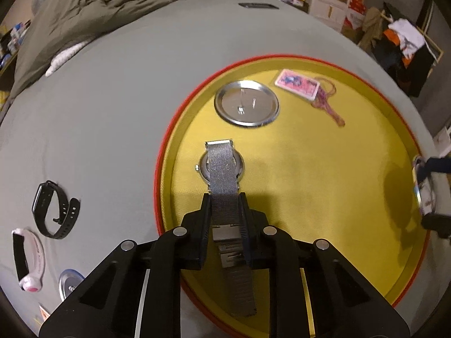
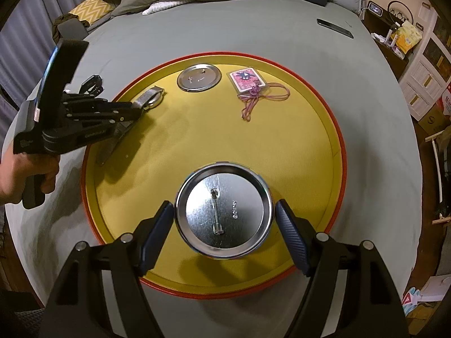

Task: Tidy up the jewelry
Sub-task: 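Lift the mesh watch and silver lid out of the tray toward the bed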

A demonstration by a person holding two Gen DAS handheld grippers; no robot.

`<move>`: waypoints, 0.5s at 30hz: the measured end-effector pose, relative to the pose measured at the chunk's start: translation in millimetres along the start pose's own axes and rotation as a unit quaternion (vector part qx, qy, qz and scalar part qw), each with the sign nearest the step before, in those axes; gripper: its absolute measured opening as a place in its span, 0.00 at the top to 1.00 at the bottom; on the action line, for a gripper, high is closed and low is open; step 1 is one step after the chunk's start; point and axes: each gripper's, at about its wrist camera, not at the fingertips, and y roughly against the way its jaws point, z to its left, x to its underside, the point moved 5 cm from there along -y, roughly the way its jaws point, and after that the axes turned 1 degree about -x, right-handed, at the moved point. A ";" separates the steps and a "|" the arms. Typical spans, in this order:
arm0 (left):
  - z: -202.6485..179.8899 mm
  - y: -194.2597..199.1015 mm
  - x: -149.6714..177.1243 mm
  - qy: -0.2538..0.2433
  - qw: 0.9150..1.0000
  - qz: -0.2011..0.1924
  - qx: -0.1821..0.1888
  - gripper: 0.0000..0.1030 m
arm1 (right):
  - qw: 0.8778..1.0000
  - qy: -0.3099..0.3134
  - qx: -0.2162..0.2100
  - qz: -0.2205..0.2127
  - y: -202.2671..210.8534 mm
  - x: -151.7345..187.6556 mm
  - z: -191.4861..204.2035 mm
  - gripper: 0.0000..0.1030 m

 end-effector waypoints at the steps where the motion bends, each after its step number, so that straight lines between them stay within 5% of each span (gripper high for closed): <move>1: -0.2 2.9 -1.9 0.003 1.000 -0.004 0.001 0.83 | 1.000 0.001 0.000 0.000 0.2 -0.2 0.0 0.32; 15: -2.3 77.8 -31.9 0.023 0.997 -0.073 0.018 0.83 | 1.000 0.008 -0.001 -0.008 8.6 -4.6 5.0 0.32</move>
